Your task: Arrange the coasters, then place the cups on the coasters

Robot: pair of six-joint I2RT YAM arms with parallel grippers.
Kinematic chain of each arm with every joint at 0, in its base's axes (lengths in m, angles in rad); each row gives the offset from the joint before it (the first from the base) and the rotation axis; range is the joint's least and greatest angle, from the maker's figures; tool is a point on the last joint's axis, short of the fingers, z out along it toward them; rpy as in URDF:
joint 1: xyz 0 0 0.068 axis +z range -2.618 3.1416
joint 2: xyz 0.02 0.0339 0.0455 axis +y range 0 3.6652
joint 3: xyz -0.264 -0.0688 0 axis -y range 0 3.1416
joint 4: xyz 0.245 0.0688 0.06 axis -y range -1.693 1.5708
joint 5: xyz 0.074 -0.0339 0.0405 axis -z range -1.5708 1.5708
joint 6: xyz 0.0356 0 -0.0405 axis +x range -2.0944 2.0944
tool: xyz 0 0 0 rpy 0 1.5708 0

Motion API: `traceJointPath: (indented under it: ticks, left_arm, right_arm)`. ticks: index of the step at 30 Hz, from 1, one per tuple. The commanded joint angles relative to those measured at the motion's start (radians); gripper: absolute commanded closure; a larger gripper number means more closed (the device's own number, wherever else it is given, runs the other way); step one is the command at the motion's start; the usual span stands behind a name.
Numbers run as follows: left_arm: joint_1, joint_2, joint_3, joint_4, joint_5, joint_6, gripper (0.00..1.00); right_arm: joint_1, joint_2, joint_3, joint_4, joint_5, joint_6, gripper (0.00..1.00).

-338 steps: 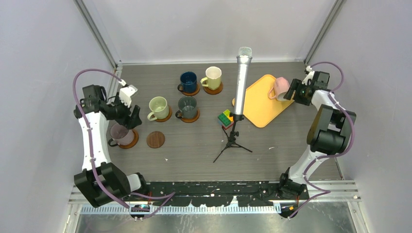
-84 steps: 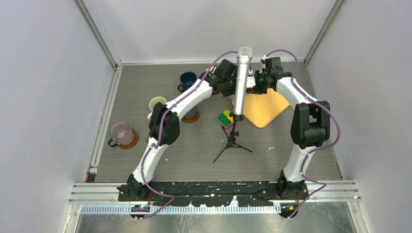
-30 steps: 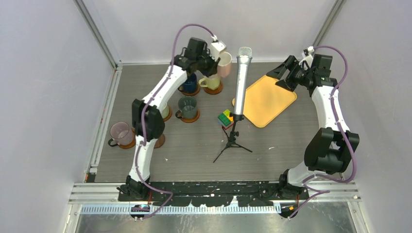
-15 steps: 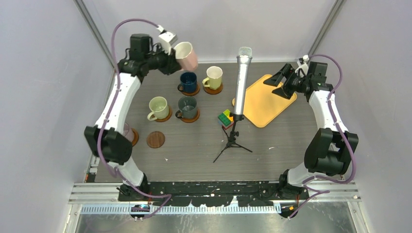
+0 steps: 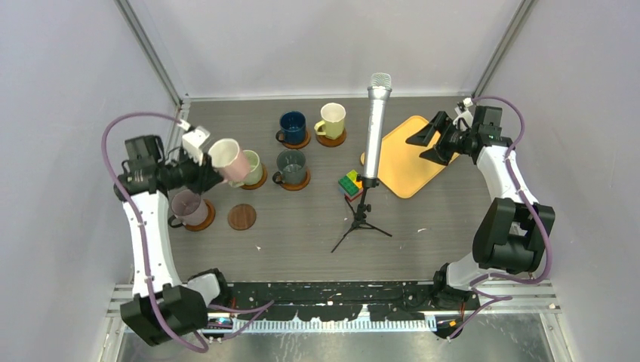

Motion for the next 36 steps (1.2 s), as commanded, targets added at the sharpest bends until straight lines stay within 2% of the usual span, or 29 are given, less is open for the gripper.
traceJointPath:
  ticks: [1,4,7,13,19,36]
  left_arm:
    - [0.127,-0.089,-0.11,-0.158,0.146,0.335,1.0]
    - [0.2,-0.11,-0.201,-0.216,0.154,0.485,1.0]
    - [0.222,-0.135,-0.279,-0.227,0.145,0.579,1.0]
    - [0.223,-0.212,-0.441,-0.084,0.119,0.562,1.0]
    - [0.221,-0.227,-0.539,0.029,0.07,0.559,1.0]
    - [0.222,-0.15,-0.619,0.2,0.036,0.547,1.0]
  right_arm:
    - [-0.002,-0.057,-0.008,-0.012,0.007,-0.054,0.18]
    - [-0.002,-0.06,-0.006,-0.013,0.013,-0.065,0.18]
    - [-0.001,-0.062,-0.004,-0.012,0.023,-0.07,0.18]
    - [-0.002,-0.044,-0.008,-0.013,0.024,-0.074,0.18]
    - [-0.001,-0.039,-0.01,-0.013,0.022,-0.077,0.18]
    - [-0.002,-0.032,-0.019,-0.009,0.019,-0.077,0.18]
